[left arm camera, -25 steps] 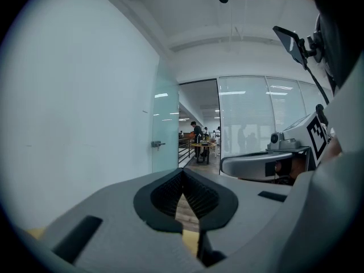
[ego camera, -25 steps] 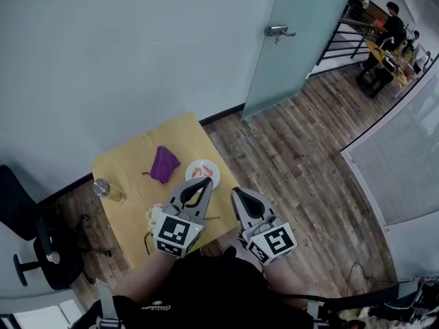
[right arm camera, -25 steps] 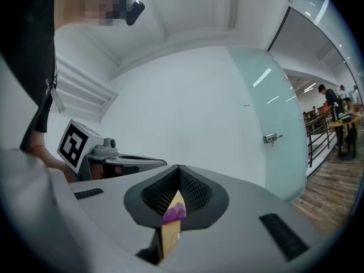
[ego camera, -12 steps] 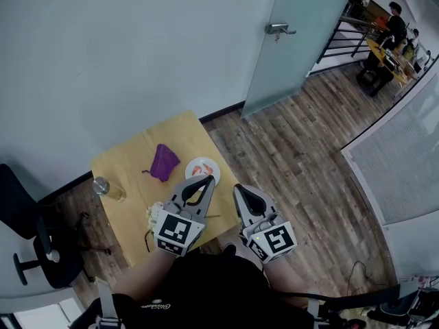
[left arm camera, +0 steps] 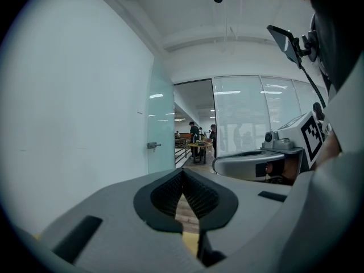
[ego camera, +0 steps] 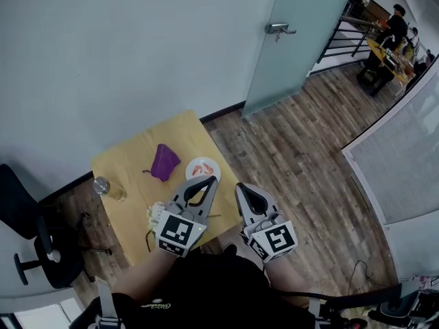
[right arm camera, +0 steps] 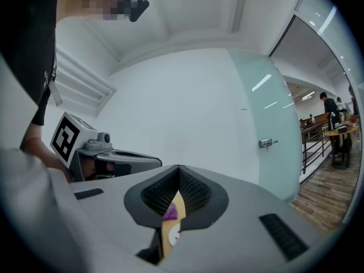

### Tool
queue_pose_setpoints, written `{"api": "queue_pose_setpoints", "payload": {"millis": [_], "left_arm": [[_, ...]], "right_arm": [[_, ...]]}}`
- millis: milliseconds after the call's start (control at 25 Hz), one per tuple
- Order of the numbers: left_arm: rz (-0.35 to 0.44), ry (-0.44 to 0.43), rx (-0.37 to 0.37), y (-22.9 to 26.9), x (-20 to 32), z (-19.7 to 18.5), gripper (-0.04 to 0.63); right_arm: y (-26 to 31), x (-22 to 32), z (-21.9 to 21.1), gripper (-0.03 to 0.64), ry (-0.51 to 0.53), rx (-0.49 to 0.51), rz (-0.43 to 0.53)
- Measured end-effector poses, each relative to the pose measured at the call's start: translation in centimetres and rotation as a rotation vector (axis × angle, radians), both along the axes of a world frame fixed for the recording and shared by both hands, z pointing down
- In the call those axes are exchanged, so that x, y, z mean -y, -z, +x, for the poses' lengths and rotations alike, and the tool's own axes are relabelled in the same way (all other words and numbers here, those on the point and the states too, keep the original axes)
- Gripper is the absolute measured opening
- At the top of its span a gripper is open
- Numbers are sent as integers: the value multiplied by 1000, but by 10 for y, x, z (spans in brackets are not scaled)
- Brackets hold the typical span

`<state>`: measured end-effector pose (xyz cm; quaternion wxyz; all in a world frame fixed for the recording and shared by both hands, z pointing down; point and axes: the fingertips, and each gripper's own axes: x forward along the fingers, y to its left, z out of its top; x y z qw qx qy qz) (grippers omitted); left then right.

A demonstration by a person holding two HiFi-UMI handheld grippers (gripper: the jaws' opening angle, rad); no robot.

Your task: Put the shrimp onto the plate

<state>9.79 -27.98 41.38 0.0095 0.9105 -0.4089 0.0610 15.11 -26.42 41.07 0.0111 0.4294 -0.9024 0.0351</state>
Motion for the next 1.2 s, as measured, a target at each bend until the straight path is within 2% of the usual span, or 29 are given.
{"api": "queue_pose_setpoints", "payload": {"millis": [1200], "left_arm": [[5,-7,-4,2,-9,1,3]], "right_arm": [[2,-1,-2,0,-10,-21,12]]}}
